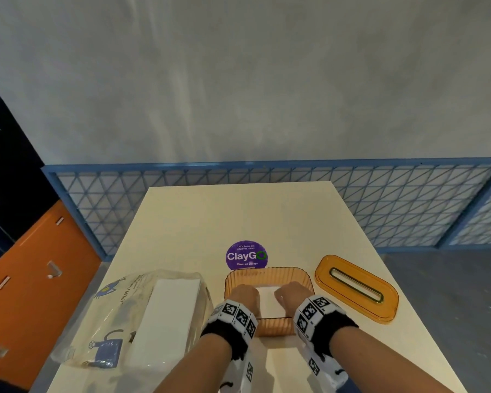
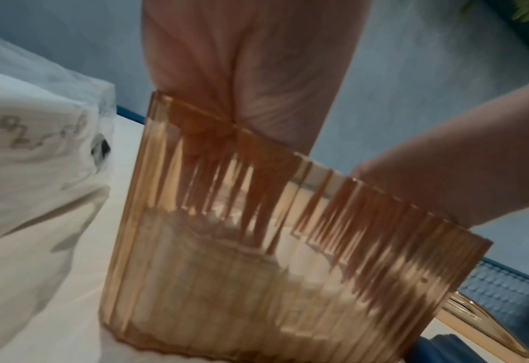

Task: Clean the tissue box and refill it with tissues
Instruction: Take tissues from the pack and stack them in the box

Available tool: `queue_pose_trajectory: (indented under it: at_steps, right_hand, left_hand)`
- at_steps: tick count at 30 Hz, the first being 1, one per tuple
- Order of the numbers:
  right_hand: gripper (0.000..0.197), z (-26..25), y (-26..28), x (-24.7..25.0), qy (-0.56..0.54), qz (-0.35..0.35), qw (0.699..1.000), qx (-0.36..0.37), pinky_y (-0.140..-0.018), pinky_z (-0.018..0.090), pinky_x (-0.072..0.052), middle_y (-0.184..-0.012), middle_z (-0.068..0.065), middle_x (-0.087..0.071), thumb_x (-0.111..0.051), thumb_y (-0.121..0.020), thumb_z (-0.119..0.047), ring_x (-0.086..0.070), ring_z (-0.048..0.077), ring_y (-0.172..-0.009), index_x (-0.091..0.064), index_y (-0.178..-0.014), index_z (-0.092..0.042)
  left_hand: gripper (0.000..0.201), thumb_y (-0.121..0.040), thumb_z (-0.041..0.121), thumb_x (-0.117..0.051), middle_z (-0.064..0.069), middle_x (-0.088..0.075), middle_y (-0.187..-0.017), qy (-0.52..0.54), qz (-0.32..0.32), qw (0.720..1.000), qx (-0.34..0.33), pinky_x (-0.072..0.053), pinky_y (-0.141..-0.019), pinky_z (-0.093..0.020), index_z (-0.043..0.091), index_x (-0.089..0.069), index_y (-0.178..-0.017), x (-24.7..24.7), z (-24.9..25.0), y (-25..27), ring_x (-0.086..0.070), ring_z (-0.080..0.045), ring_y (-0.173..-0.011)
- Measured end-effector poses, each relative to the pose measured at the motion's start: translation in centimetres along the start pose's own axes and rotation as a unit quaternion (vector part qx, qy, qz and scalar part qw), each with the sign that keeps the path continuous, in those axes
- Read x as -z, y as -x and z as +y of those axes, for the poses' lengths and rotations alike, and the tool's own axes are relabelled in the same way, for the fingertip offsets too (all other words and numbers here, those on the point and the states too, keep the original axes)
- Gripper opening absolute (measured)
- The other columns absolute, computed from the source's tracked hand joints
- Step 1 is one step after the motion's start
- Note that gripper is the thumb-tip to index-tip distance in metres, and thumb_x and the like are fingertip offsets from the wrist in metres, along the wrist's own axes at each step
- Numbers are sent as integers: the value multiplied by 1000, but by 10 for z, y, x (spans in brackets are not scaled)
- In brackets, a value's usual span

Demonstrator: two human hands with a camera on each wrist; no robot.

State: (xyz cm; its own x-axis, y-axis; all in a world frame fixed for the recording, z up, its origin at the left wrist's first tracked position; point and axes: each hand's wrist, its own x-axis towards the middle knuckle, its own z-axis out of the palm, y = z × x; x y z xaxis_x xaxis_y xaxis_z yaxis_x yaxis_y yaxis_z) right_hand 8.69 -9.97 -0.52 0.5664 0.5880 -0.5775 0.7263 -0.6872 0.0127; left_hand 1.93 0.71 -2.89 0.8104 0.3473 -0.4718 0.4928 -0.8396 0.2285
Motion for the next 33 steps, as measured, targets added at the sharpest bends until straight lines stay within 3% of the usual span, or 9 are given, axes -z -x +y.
queue_pose_trajectory:
  at_steps: [3, 6, 9, 11, 13, 15, 18, 23, 33]
  right_hand:
    - [8, 0, -6, 2, 30, -25, 999, 9, -75, 27, -38, -96, 11, -46, -48, -93, -2, -45, 21, -90, -46, -86, -7]
    - [8, 0, -5, 5, 13, -6, 1000, -2, -88, 32, -47, -107, 13, -54, -47, -94, -4, -56, 25, -108, -53, -100, -5]
    - [36, 8, 0, 11, -72, 116, 990, -24, -102, 36, -42, -131, 15, -51, -40, -96, -5, -50, 29, -123, -50, -130, -7]
    - [39, 19, 5, 16, -117, 201, 972, -27, -96, 35, -44, -128, 14, -51, -39, -93, -3, -52, 28, -118, -49, -130, -11]
    - [44, 33, 10, 16, -145, 225, 962, -48, -93, 33, -44, -128, 12, -48, -39, -93, -3, -50, 27, -118, -43, -134, -16]
    - [50, 49, 13, 9, -175, 204, 960, -83, -94, 33, -44, -134, 12, -44, -40, -94, -7, -47, 26, -123, -33, -142, -21]
    - [56, 55, 16, -1, -194, 136, 967, -98, -103, 34, -41, -144, 15, -40, -41, -95, -13, -44, 28, -130, -21, -148, -19]
    - [42, 47, 21, -3, -230, 141, 959, -84, -91, 40, -51, -126, 22, -58, -35, -94, -5, -59, 34, -112, -39, -136, -3]
    - [38, 43, 25, -2, -240, 132, 958, -83, -93, 42, -50, -125, 21, -58, -38, -93, -2, -58, 34, -112, -43, -132, -2]
  left_hand:
    - [39, -93, 12, -50, -12, -52, -138, 20, -8, 1000, 3, -42, -106, -32, 7, -53, -131, -1, -2, -1, -50, -26, -127]
    - [38, -94, 19, -51, -9, -51, -139, 49, 23, 998, -20, -38, -109, -31, 9, -54, -131, -2, -2, 0, -47, -23, -129]
    - [36, -95, 16, -49, -5, -51, -136, 152, 157, 974, -59, -37, -105, -29, 14, -53, -130, 5, -10, 10, -47, -20, -126]
    - [34, -93, 12, -50, -5, -53, -130, 185, 253, 948, -61, -40, -99, -30, 15, -55, -127, 11, -26, 21, -49, -21, -122]
    - [35, -94, 14, -48, -6, -51, -130, 191, 307, 932, -6, -42, -96, -34, 15, -53, -129, 13, -51, 31, -47, -22, -122]
    - [37, -96, 22, -46, -8, -47, -134, 164, 303, 935, 88, -43, -95, -37, 18, -49, -132, 8, -76, 37, -44, -26, -124]
    - [45, -94, 36, -45, -9, -40, -135, 113, 233, 944, 202, -42, -95, -38, 17, -39, -135, -6, -103, 46, -40, -28, -124]
    - [56, -91, 47, -49, -6, -37, -136, 46, 210, 951, 222, -43, -96, -35, 14, -35, -134, -26, -115, 43, -40, -24, -125]
    - [35, -99, 30, -32, -10, -45, -130, 91, 227, 946, 212, -42, -98, -38, 9, -47, -124, -24, -115, 43, -44, -26, -123]
